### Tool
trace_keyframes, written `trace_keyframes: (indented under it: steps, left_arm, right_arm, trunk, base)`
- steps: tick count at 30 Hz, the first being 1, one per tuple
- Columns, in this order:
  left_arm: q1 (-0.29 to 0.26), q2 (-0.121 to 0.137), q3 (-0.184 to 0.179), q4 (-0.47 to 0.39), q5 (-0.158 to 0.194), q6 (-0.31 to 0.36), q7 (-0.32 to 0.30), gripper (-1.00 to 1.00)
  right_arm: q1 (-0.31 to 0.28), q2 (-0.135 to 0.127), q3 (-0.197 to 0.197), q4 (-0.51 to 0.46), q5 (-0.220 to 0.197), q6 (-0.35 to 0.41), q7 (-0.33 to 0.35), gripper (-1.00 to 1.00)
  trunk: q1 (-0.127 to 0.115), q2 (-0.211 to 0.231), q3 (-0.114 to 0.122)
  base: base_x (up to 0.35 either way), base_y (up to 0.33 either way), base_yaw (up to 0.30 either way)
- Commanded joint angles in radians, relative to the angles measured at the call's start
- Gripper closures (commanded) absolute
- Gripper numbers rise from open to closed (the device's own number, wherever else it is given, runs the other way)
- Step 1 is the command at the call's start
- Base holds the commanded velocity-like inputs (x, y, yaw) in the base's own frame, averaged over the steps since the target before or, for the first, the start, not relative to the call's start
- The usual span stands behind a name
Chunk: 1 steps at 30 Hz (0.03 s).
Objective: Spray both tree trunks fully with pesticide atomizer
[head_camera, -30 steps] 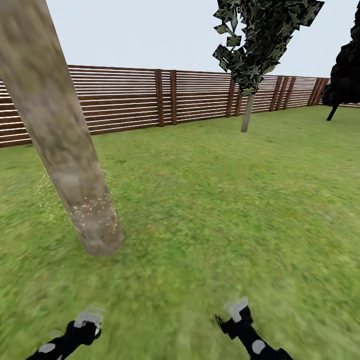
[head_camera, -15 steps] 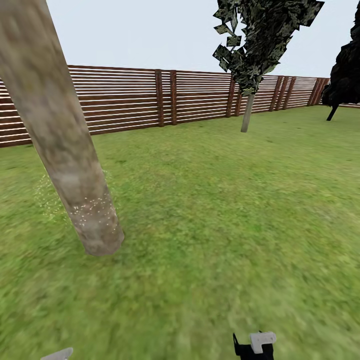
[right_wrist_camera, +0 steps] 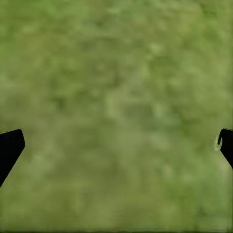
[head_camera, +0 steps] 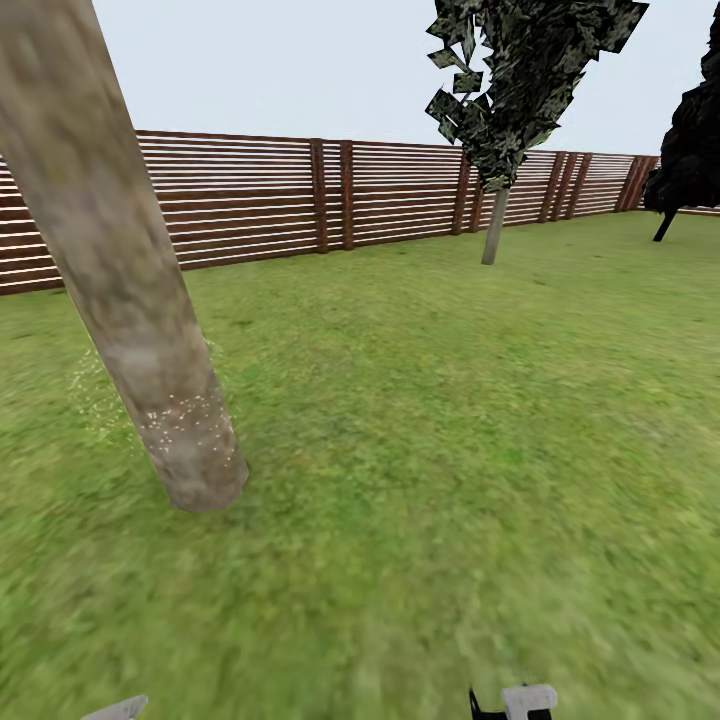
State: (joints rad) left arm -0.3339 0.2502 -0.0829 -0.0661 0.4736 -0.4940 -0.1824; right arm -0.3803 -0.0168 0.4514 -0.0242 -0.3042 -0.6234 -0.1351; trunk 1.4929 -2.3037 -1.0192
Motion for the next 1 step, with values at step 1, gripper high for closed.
trace_keyframes:
  steps: [1]
  left_arm:
    - [-0.001,0.001,-0.008,0.0,0.011,-0.003,-0.005,1.0]
  right_arm:
    - [0.0,0.0,0.009,0.0,-0.003,-0.001,-0.006,-1.0]
  trunk:
    - [0.0,0.0,-0.001]
  base:
    - [0.0,0.0,0.0]
